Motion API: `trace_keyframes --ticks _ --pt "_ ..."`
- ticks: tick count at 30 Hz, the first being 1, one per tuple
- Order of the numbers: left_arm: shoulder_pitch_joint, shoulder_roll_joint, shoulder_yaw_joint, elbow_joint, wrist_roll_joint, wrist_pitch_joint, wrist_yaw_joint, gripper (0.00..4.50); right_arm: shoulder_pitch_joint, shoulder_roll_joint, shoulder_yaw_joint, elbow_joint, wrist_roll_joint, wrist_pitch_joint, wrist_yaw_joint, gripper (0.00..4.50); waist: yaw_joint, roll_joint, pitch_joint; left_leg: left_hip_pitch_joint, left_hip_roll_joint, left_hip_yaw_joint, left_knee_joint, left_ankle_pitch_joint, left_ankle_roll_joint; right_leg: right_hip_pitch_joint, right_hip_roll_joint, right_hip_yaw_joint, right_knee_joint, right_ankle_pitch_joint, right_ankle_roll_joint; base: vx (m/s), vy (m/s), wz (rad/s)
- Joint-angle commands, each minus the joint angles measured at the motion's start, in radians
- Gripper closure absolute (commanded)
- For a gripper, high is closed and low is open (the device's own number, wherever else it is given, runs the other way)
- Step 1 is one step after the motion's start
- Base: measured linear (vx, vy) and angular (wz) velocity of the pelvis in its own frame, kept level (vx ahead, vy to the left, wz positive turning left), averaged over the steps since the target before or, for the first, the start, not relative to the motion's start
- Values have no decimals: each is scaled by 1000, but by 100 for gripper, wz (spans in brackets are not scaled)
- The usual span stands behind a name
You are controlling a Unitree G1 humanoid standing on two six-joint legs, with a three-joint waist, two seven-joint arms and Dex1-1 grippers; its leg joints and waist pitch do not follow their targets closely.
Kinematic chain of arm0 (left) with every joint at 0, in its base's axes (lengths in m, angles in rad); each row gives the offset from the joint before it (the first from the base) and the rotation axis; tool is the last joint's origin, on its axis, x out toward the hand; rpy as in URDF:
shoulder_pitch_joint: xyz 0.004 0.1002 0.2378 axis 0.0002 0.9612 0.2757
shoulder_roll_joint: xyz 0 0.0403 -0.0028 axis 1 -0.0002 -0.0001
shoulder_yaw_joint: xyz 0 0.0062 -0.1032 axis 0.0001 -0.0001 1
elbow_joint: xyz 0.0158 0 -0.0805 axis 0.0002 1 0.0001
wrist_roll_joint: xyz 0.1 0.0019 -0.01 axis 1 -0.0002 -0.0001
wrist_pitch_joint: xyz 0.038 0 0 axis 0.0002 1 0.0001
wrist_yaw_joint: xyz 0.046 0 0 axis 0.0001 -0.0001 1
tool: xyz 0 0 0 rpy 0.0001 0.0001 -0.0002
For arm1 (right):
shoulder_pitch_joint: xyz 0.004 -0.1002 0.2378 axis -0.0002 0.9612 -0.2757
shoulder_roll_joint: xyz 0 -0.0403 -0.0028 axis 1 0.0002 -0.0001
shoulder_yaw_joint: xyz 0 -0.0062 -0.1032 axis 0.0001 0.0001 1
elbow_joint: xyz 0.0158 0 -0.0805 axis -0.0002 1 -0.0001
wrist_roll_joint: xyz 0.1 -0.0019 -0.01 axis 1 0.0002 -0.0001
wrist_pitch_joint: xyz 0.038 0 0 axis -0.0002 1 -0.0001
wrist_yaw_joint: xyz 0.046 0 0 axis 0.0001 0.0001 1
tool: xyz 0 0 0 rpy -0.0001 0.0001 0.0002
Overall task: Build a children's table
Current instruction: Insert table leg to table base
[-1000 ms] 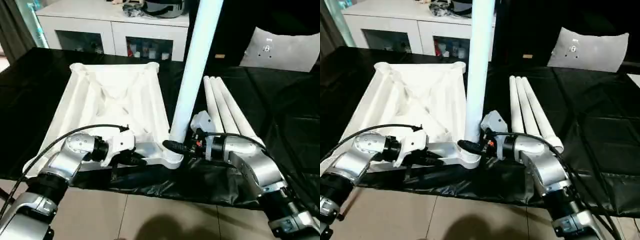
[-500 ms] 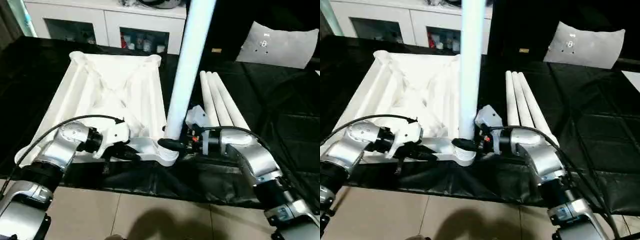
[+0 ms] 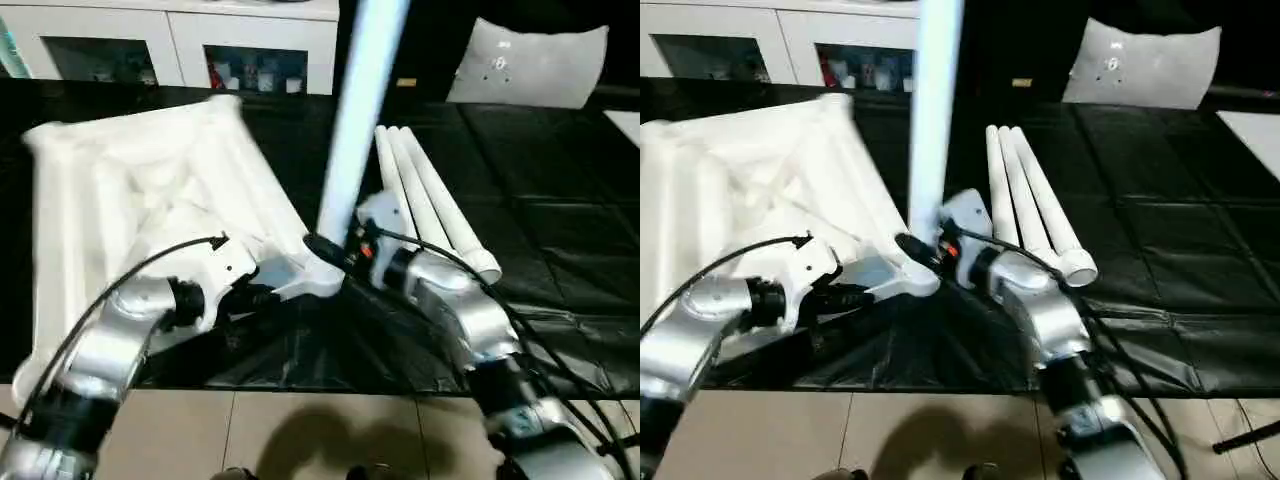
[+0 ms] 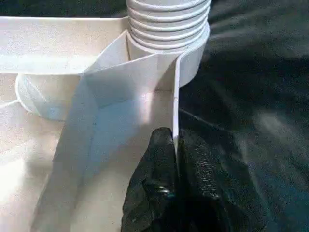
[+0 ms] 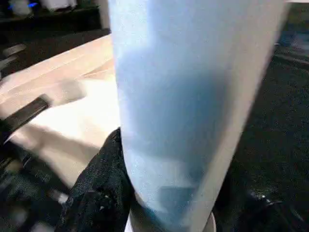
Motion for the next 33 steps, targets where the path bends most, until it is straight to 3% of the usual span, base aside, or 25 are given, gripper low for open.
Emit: trace_keyframes --ticks 1,2,5,6,8,12,17,18,20,21,25,26,31,33 --pt "-11 -41 1 -165 -66 22 -5 450 41 -12 -3 181 -63 70 -89 262 7 18 -45 0 55 -24 -78 -310 -4 31 -84 57 -95 -377 -187 0 0 0" --pt "-5 -71 -15 -215 -63 80 23 450 19 0 -2 208 -65 67 -87 262 5 6 -54 1 55 -20 -73 -291 -2 36 -83 57 -92 -353 -190 0 0 0" --pt "-8 -88 -26 -245 -43 135 57 450 4 10 8 226 -68 74 -65 262 9 7 -57 -4 54 -17 -70 -206 21 43 -79 55 -80 -231 -213 0 0 0" --pt "-12 -75 -37 -253 -29 158 65 450 1 9 29 234 -76 75 -36 262 7 -2 -62 -6 53 -16 -68 -184 28 47 -77 53 -78 -196 -215 0 0 0" --pt "-16 -34 -70 -264 -4 178 54 450 -1 5 70 250 -87 74 26 262 8 1 -63 -7 52 -17 -66 -165 41 49 -78 51 -74 -172 -218 0 0 0" --pt "-13 -21 -87 -282 5 212 61 450 -10 3 85 279 -99 64 44 262 4 2 -66 -2 54 -16 -65 -171 35 49 -78 50 -73 -172 -228 0 0 0" --pt "-25 -32 -79 -269 27 246 101 450 -23 6 63 306 -103 53 17 262 1 0 -65 3 54 -18 -67 -223 15 47 -78 51 -80 -245 -219 0 0 0" --pt "-27 -32 -79 -267 28 248 104 450 -24 7 61 308 -102 52 18 262 2 5 -66 5 54 -19 -67 -240 9 47 -79 51 -82 -271 -214 0 0 0" --pt "-38 -39 -71 -253 34 254 131 450 -30 9 48 319 -94 43 25 262 2 3 -69 7 54 -19 -66 -244 5 47 -79 52 -82 -267 -212 0 0 0" --pt "-42 -43 -67 -248 35 255 140 450 -32 9 45 322 -93 40 26 227 2 3 -70 6 54 -18 -65 -243 5 47 -78 52 -82 -261 -213 0 0 0" --pt "-59 -58 -53 -216 25 191 155 450 -42 12 24 343 -91 6 10 176 8 9 -78 10 52 -15 -58 -219 8 46 -76 53 -77 -189 -234 0 0 0" --pt "-59 -56 -53 -209 23 180 151 450 -43 12 22 346 -91 -3 7 176 11 7 -79 6 54 -17 -59 -202 10 51 -75 50 -70 -150 -240 0 0 0" --pt "-60 -43 -61 -153 20 61 116 450 -38 8 -16 344 -68 -50 15 129 21 9 -86 5 51 -15 -52 -163 22 55 -76 49 -62 -67 -257 0 0 0" --pt "-64 -36 -61 -120 13 -2 96 450 -24 6 -40 322 -48 -84 37 110 27 11 -91 4 52 -14 -49 -127 37 58 -75 48 -55 6 -267 0 0 0"
